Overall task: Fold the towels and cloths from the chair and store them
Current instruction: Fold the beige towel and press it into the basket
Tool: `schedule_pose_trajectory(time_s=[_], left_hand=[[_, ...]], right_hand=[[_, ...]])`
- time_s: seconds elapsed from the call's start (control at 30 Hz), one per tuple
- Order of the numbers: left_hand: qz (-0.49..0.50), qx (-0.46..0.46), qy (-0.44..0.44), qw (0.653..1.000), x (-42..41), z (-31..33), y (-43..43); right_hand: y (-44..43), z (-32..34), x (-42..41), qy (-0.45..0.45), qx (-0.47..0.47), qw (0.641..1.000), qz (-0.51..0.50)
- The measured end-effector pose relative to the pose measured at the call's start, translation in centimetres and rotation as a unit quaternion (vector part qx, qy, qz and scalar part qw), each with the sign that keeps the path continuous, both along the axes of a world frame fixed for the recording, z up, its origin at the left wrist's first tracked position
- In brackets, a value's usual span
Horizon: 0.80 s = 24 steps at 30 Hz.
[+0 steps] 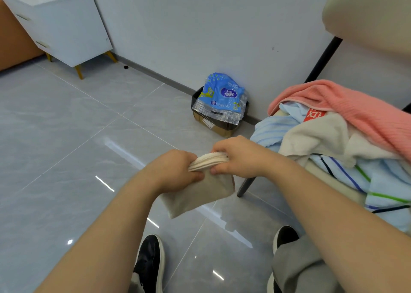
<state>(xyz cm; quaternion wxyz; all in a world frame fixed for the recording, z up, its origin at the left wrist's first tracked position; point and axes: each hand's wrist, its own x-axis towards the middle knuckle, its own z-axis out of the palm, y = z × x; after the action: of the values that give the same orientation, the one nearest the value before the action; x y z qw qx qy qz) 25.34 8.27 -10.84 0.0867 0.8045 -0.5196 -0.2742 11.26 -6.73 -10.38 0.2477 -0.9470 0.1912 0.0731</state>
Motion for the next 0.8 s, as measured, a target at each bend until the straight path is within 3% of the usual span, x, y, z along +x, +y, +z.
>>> schedule_pose_trajectory(time_s=[0.13, 0.2, 0.27, 0.37, 0.47, 0.53, 0.67, 0.8], left_hand=[[0.107, -0.085, 0.106, 0.985, 1.3, 0.6, 0.7], [0.21, -0.15, 0.236, 0.937, 1.6, 1.0, 1.1], [0.291, -0.204, 0.342, 0.87, 1.5, 1.3, 1.0], [0.373, -0.275, 0.406, 0.788, 1.3, 1.3, 0.5], [0.44, -0.338, 0.412, 0.723, 1.2, 0.9, 0.0], [0.465, -0.375, 0.394, 0.698, 1.0, 0.6, -0.2], [0.486, -0.394, 0.375, 0.685, 0.6, 0.3, -0.4], [0.484, -0.362, 0.42, 0.677, 0.0, 0.1, -0.7]], right_hand=[[-0.5, -1.7, -0.1, -0.107, 0.161, 0.964, -0.18], [-0.2, -2.6, 0.3, -0.109, 0.248, 0.913, -0.306], [0.3, -3.3, 0.8, -0.057, 0.373, 0.834, -0.402], [1.6, -3.2, 1.4, 0.027, 0.564, 0.717, -0.409], [2.7, -3.2, 1.7, 0.025, 0.656, 0.64, -0.399], [3.5, -3.4, 1.9, 0.001, 0.687, 0.6, -0.411], [4.9, -3.5, 2.3, -0.004, 0.715, 0.568, -0.408], [5.1, -3.0, 2.8, -0.039, 0.726, 0.553, -0.406]])
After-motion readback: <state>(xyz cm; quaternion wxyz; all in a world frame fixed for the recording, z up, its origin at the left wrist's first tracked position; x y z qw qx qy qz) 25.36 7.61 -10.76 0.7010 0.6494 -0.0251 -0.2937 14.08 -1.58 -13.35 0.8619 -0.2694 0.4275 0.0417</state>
